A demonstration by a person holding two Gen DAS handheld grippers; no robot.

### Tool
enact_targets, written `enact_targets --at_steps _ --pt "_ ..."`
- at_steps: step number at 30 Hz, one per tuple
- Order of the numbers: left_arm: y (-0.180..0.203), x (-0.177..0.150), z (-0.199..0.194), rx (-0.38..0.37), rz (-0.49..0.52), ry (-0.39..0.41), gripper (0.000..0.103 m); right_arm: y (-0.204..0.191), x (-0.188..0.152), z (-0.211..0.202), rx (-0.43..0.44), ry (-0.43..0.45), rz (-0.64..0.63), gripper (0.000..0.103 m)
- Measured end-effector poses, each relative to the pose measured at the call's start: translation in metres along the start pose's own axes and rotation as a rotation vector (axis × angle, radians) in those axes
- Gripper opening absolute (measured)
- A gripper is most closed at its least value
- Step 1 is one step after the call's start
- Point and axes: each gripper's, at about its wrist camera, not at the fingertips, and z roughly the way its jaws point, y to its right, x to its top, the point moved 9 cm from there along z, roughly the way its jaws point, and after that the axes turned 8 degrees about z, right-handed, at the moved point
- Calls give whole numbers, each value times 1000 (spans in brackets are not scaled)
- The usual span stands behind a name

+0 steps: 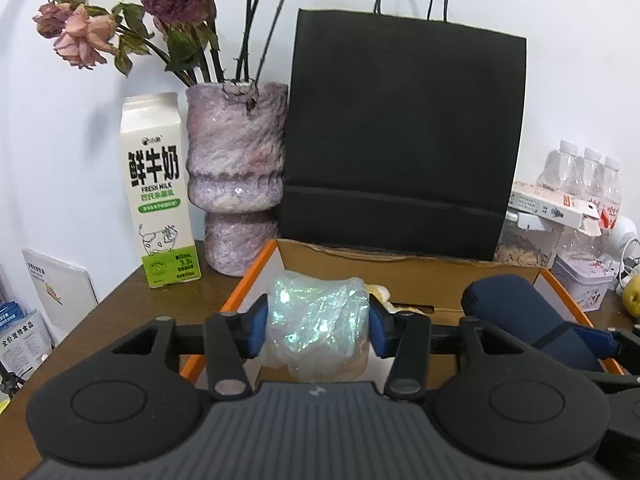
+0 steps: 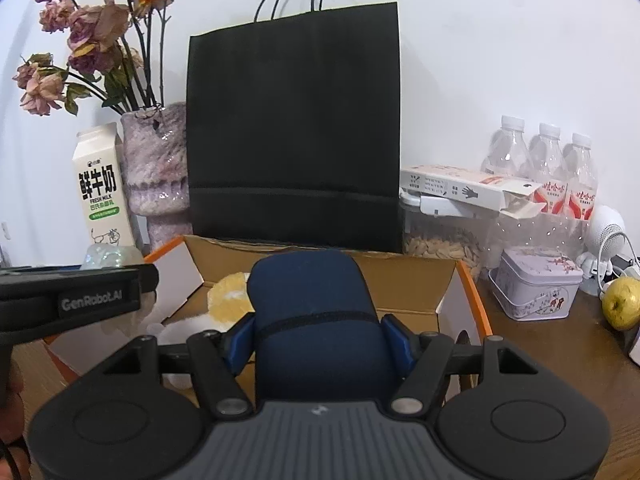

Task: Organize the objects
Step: 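Carry the plastic bag and glasses case toward the red box, then open both grippers to drop the bag and glasses case into the box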

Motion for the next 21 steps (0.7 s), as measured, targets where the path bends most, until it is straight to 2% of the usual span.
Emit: enact_targets --at_steps 1,2,3,4,5,6,21 --pt "0 1 -1 5 0 4 71 0 -1 1 3 -5 4 68" --pt "-1 1 -2 12 -1 9 80 1 -1 1 2 -6 9 71" --pt "-3 2 -3 23 -5 20 99 2 0 0 0 0 14 82" --pt "-5 4 -5 38 -10 38 103 3 1 -1 -6 8 20 90" --pt "-6 5 -7 54 -13 53 103 3 3 -3 -12 20 23 102" --pt "-7 6 -8 61 -15 54 103 4 5 -5 -16 32 24 103" --pt "-12 9 -17 52 -35 50 103 10 9 -13 -14 32 64 103"
